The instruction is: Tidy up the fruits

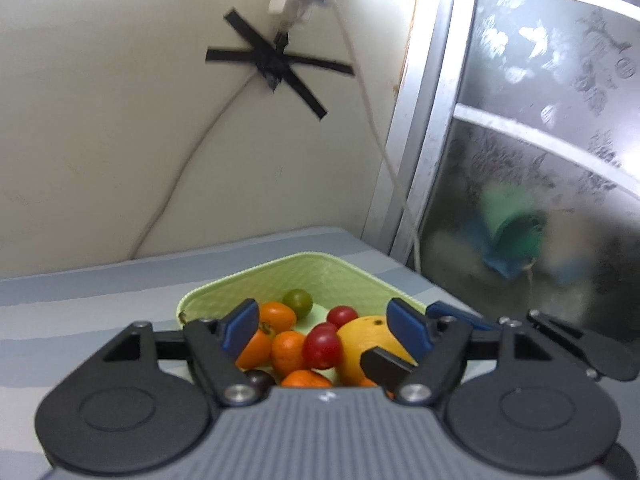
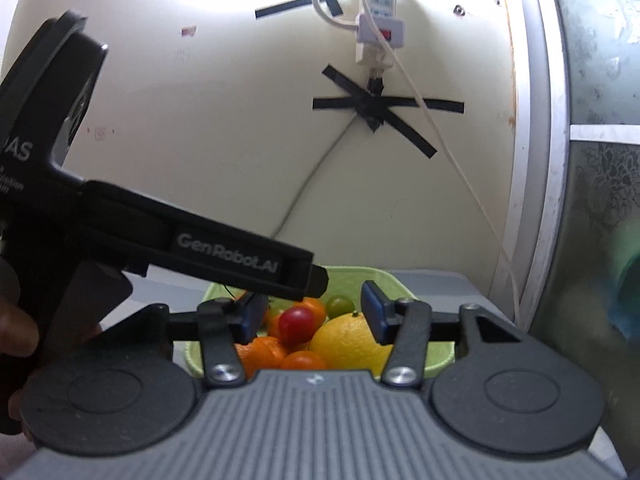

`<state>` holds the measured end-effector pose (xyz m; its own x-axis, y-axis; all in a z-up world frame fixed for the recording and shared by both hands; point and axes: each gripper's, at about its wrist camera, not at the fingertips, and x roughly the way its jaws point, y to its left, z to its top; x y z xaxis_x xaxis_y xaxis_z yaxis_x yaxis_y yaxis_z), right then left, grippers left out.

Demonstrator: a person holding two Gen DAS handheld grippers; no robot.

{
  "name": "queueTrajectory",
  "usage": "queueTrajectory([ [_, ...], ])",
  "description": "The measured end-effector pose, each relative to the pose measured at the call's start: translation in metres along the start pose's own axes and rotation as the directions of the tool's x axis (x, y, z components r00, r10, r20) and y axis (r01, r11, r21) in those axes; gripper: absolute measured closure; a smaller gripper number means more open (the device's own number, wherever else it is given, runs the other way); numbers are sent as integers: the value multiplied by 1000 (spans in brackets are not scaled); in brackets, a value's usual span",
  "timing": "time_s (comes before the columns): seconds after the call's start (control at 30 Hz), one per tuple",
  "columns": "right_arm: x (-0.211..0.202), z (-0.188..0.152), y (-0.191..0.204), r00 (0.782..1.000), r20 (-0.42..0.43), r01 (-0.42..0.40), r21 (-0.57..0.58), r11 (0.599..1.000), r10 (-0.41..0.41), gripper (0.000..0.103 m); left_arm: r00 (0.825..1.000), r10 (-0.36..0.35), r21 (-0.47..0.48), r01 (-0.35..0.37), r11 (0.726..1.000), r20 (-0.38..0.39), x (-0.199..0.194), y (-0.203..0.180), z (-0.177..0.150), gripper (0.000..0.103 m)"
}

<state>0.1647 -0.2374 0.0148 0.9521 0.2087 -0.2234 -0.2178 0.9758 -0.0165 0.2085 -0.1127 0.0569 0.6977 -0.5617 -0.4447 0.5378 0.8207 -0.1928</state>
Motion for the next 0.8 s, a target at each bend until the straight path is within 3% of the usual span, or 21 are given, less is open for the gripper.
queueTrajectory([
  [0.13, -23, -2, -1, 1000, 8, -10, 38, 999, 10, 48, 999, 11, 17, -12, 1000, 36, -39, -2, -12, 18],
  [0.43, -85, -27, 4, 1000, -21, -7, 189, 982, 11, 42, 995, 94, 44, -95, 995, 15, -112, -7, -57, 1],
  [0.57, -102, -34, 6, 998, -54, -9, 266, 964, 24, 41, 995, 103, 38, -103, 994, 10, -136, -11, -69, 0],
  [0.67, -108, -39, 7, 995, -90, -2, 330, 944, 34, 41, 991, 131, 28, -130, 991, -25, -146, -13, -76, 0],
  [0.8, -119, -47, 9, 991, -124, 12, 419, 908, 44, 36, 978, 145, -31, -152, 988, -148, -146, -7, -86, 0],
])
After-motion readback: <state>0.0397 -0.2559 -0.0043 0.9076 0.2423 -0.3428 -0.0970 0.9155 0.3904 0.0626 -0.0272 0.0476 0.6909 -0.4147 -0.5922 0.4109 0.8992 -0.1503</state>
